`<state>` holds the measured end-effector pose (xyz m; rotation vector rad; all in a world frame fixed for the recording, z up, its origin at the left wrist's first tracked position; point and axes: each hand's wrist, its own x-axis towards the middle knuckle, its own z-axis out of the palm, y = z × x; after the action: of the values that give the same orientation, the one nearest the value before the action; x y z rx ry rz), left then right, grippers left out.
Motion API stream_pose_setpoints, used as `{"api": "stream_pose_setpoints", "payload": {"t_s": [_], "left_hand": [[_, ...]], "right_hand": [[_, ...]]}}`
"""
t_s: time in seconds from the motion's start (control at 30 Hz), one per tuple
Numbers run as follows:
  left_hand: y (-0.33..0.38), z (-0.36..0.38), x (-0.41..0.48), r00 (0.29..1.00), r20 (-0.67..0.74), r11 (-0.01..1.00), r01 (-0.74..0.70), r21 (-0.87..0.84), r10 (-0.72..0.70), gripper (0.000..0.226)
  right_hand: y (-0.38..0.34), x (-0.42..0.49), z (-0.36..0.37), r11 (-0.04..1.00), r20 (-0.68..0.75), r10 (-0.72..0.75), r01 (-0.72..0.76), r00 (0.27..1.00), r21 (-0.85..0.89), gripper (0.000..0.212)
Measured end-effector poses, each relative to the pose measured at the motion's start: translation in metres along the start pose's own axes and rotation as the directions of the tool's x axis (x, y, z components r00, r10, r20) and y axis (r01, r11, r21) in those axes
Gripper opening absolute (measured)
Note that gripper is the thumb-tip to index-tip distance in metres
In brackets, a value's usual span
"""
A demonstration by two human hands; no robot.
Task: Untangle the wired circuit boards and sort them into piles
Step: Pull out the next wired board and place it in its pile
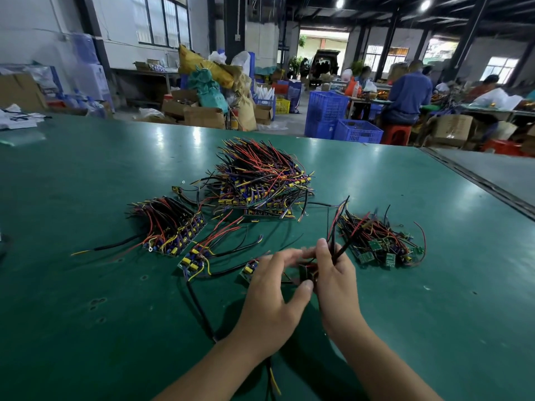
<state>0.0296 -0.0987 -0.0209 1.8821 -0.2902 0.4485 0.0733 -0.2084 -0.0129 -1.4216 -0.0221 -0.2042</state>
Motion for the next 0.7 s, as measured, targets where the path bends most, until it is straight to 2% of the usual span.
{"api": "stream_pose_setpoints", "payload": {"t_s": [0.07, 0.17, 0.2, 0.27, 0.3, 0.33, 0.4, 0.47, 0.57, 0.63, 0.7], "left_hand": [[0.001, -0.001, 0.001, 0.997, -0.078, 0.999, 0.028, 0.032, -0.026, 0.052], [0.003, -0.002, 0.007, 0.986, -0.025, 0.972, 0.16, -0.171, -0.166, 0.073], [0.003, -0.002, 0.01, 0.977, 0.001, 0.94, 0.206, -0.272, -0.214, 0.07], [0.001, -0.001, 0.014, 0.96, -0.013, 0.852, 0.241, -0.466, -0.279, 0.036], [0.003, -0.002, 0.016, 0.95, -0.037, 0.824, 0.249, -0.508, -0.31, 0.016], [0.005, -0.003, 0.017, 0.941, -0.044, 0.805, 0.261, -0.533, -0.335, 0.007], [0.004, -0.005, 0.019, 0.91, -0.045, 0.731, 0.302, -0.612, -0.413, 0.022], [0.005, -0.011, 0.022, 0.855, -0.018, 0.623, 0.363, -0.693, -0.519, 0.039], [0.006, -0.017, 0.026, 0.801, 0.048, 0.504, 0.422, -0.753, -0.597, 0.052], [0.007, -0.018, 0.027, 0.787, 0.076, 0.458, 0.431, -0.778, -0.612, 0.054], [0.007, -0.019, 0.028, 0.779, 0.077, 0.429, 0.422, -0.799, -0.623, 0.054]], "right_hand": [[-0.001, 0.0, -0.004, 0.976, 0.054, -0.08, 0.089, 0.995, -0.197, 0.023], [-0.002, -0.005, -0.004, 0.896, 0.234, -0.172, 0.251, 0.957, -0.367, 0.013], [-0.002, -0.007, -0.003, 0.875, 0.308, -0.167, 0.285, 0.937, -0.392, 0.01], [0.001, -0.01, -0.001, 0.8, 0.453, -0.153, 0.379, 0.878, -0.465, 0.018], [0.002, -0.012, 0.0, 0.76, 0.51, -0.145, 0.425, 0.848, -0.491, 0.021], [0.002, -0.014, 0.001, 0.74, 0.547, -0.142, 0.456, 0.825, -0.495, 0.019], [0.002, -0.015, 0.002, 0.745, 0.598, -0.109, 0.463, 0.794, -0.479, 0.01], [-0.001, -0.014, 0.001, 0.808, 0.656, 0.021, 0.373, 0.755, -0.456, 0.011], [-0.009, -0.013, -0.004, 0.925, 0.76, 0.224, 0.113, 0.61, -0.363, 0.015], [-0.013, -0.015, -0.004, 0.954, 0.792, 0.268, -0.037, 0.549, -0.297, 0.021], [-0.015, -0.015, -0.004, 0.954, 0.79, 0.298, -0.188, 0.536, -0.232, 0.024]]}}
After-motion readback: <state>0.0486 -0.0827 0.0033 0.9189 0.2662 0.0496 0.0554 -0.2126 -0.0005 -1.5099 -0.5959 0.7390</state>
